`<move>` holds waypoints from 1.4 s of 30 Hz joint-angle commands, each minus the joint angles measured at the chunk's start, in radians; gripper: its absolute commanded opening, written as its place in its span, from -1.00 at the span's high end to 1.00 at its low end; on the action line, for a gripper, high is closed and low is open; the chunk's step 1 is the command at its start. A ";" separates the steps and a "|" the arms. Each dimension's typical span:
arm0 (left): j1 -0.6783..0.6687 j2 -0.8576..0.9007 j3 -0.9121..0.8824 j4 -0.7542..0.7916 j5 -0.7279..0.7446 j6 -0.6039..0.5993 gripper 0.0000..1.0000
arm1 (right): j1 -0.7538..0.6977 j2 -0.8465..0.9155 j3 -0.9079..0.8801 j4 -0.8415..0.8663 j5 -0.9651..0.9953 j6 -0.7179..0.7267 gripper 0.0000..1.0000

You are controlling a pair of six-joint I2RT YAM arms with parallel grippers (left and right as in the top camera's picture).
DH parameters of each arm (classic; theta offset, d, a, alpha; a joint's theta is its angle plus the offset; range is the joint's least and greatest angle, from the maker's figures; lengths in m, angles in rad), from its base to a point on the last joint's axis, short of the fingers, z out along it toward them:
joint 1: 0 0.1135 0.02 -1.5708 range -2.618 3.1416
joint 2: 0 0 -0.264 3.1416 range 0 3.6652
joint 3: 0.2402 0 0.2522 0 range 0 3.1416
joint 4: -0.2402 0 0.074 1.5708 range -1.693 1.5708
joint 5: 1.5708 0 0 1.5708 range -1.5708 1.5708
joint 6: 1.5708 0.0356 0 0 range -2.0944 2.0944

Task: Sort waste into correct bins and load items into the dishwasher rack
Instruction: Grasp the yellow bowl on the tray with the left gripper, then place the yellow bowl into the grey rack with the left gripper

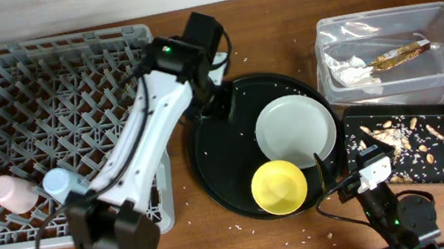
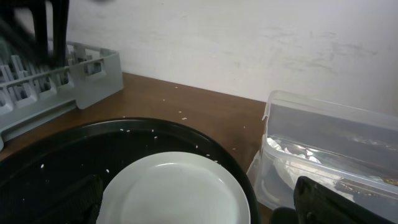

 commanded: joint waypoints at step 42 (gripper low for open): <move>0.248 0.066 -0.057 -0.165 -1.298 -0.535 0.99 | -0.005 -0.006 -0.009 0.002 -0.003 0.008 -0.96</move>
